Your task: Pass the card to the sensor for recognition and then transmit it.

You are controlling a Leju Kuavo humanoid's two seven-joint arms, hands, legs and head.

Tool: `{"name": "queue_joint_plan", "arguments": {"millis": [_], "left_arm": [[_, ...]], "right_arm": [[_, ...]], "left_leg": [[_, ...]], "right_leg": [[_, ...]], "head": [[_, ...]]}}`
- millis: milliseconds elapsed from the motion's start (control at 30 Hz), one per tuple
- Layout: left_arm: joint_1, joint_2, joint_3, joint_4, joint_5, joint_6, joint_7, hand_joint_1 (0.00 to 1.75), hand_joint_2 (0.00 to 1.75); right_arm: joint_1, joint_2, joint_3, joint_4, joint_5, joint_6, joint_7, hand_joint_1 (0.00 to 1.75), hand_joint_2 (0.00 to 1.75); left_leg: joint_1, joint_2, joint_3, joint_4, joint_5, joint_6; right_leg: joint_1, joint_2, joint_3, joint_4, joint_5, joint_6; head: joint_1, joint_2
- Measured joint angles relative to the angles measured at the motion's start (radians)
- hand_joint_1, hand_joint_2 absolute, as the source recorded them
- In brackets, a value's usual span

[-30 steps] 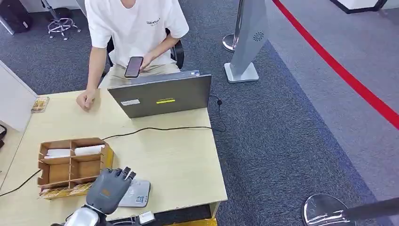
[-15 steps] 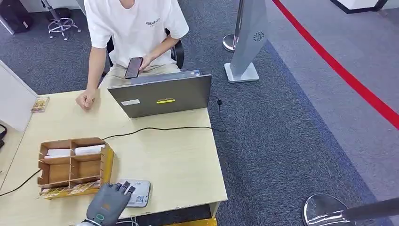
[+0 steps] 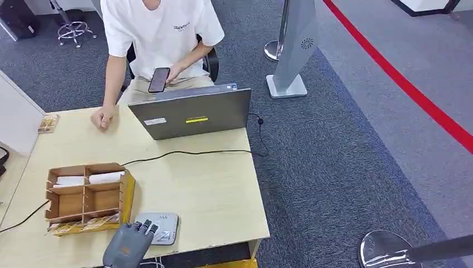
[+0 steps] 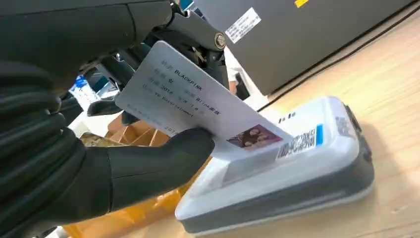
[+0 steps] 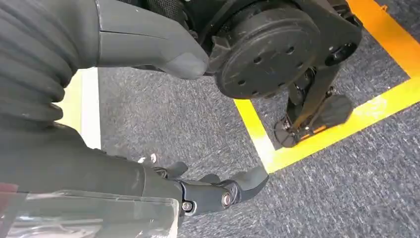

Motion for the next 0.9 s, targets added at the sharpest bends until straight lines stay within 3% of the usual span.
{"name": "queue_joint_plan", "arguments": {"millis": [100, 367, 433, 533, 667, 767, 900], "left_arm": [[-0.006, -0.017, 0.001, 0.026, -0.018, 0.000, 0.031, 1.75, 1.75], [-0.071, -0.111, 0.042, 0.101, -0.096, 0.205, 0.090, 1.75, 1.75], [-0.111, -0.126, 0.043, 0.089, -0.097, 0.220, 0.105, 1.75, 1.75], [-0.138, -0.137, 0.048, 0.074, -0.097, 0.229, 0.110, 1.75, 1.75], [-0.222, -0.132, 0.049, 0.055, -0.097, 0.309, 0.100, 1.75, 1.75], [-0.293, -0.129, 0.063, 0.039, -0.097, 0.317, 0.066, 1.75, 1.75], [-0.363, -0.130, 0.081, 0.020, -0.097, 0.276, 0.065, 1.75, 1.75]], "right_arm": [[-0.001, 0.000, -0.006, 0.000, 0.016, 0.013, 0.003, 0.00, 1.75], [0.001, 0.000, -0.010, 0.000, 0.033, 0.020, 0.005, 0.00, 1.75], [0.002, 0.000, -0.010, -0.002, 0.033, 0.016, 0.005, 0.00, 1.75], [0.007, 0.000, -0.008, -0.005, 0.033, 0.016, 0.005, 0.00, 1.75], [0.007, 0.000, -0.008, -0.005, 0.044, 0.021, -0.003, 0.00, 1.75], [0.007, 0.000, -0.007, -0.005, 0.050, 0.034, -0.003, 0.00, 1.75], [0.008, 0.000, -0.005, -0.005, 0.051, 0.035, -0.003, 0.00, 1.75]], "left_leg": [[0.000, 0.000, 0.001, 0.000, 0.000, 0.000], [0.000, -0.001, 0.001, 0.000, 0.001, 0.000], [0.000, -0.001, 0.001, 0.000, 0.001, 0.000], [0.000, 0.000, 0.002, 0.000, 0.001, 0.000], [0.000, -0.003, 0.000, 0.000, 0.001, -0.001], [0.000, -0.003, 0.000, 0.000, 0.001, -0.001], [0.000, -0.002, 0.000, 0.000, 0.001, -0.001]], "right_leg": [[0.000, -0.001, 0.000, 0.000, 0.000, 0.000], [0.000, -0.001, 0.000, 0.000, 0.001, 0.000], [0.000, -0.001, 0.002, 0.000, 0.001, 0.000], [0.000, 0.000, 0.001, 0.000, 0.001, 0.000], [0.000, -0.002, 0.000, 0.000, 0.001, 0.000], [0.000, -0.002, 0.000, 0.000, 0.001, 0.000], [0.000, -0.001, 0.000, 0.000, 0.001, 0.000]], "head": [[0.000, 0.000], [0.000, 0.000], [0.000, 0.000], [0.000, 0.000], [0.000, 0.000], [0.000, 0.000], [0.000, 0.000]]}}
